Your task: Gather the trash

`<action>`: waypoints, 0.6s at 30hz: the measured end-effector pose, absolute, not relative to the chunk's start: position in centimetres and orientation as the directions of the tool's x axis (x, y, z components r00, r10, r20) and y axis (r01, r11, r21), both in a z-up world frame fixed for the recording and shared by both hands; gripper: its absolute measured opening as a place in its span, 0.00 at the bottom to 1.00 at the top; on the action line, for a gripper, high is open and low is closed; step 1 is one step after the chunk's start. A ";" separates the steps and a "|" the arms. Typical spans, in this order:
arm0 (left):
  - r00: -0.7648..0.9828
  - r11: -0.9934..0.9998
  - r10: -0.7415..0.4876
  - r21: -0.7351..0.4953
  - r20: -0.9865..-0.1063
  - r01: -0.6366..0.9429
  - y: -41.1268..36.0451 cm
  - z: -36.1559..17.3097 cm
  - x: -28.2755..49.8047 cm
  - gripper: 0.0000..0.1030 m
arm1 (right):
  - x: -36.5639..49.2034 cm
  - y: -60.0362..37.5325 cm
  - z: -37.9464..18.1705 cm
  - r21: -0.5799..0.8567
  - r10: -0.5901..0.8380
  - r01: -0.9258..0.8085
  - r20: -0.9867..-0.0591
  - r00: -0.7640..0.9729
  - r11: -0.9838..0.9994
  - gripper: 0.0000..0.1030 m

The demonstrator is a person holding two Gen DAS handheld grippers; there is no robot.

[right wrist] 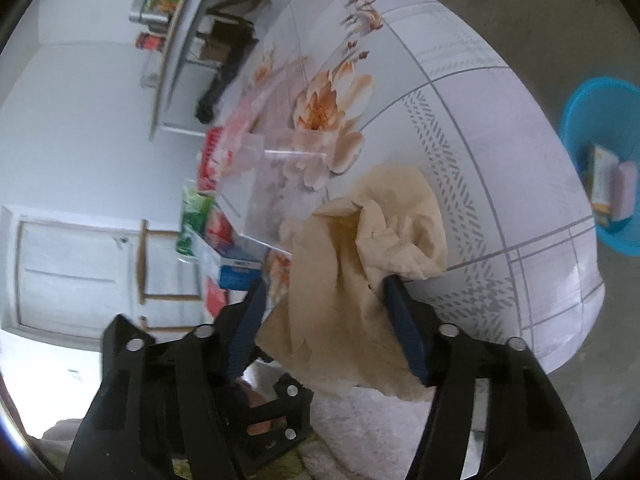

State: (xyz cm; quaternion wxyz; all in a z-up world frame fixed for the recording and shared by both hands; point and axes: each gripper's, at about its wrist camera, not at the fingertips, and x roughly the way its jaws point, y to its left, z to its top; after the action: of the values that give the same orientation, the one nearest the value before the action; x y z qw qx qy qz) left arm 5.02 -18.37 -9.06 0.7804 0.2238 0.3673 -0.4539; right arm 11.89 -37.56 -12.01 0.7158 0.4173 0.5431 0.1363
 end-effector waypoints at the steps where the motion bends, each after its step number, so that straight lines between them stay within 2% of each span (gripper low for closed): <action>1: 0.322 0.484 -0.544 0.023 -0.774 0.875 -18.4 -9.1 4.9 0.15 | 11.8 -37.6 -12.1 0.733 0.640 0.262 -0.677 0.363 0.628 0.43; 5: 0.328 0.475 -0.552 0.034 -0.767 0.879 -18.6 -9.1 4.6 0.15 | 11.9 -37.8 -12.4 0.691 0.609 0.295 -0.722 0.329 0.660 0.16; 8: 0.328 0.467 -0.562 0.037 -0.760 0.884 -18.4 -9.0 4.4 0.15 | 11.4 -38.3 -12.7 0.683 0.597 0.312 -0.730 0.332 0.661 0.07; 12: 0.323 0.470 -0.582 0.015 -0.746 0.883 -17.5 -8.5 4.1 0.15 | 10.9 -38.6 -12.7 0.683 0.584 0.321 -0.729 0.357 0.656 0.04; 18: 0.322 0.494 -0.605 -0.026 -0.728 0.869 -15.4 -6.5 5.2 0.16 | 10.8 -38.6 -11.6 0.626 0.487 0.341 -0.770 0.411 0.701 0.04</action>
State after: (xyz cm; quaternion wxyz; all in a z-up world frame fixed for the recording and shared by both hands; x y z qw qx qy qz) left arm 5.18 -15.39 -6.46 0.7907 0.1891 0.3488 -0.4662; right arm 10.78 -38.60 -11.63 0.7474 0.3834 0.5403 0.0487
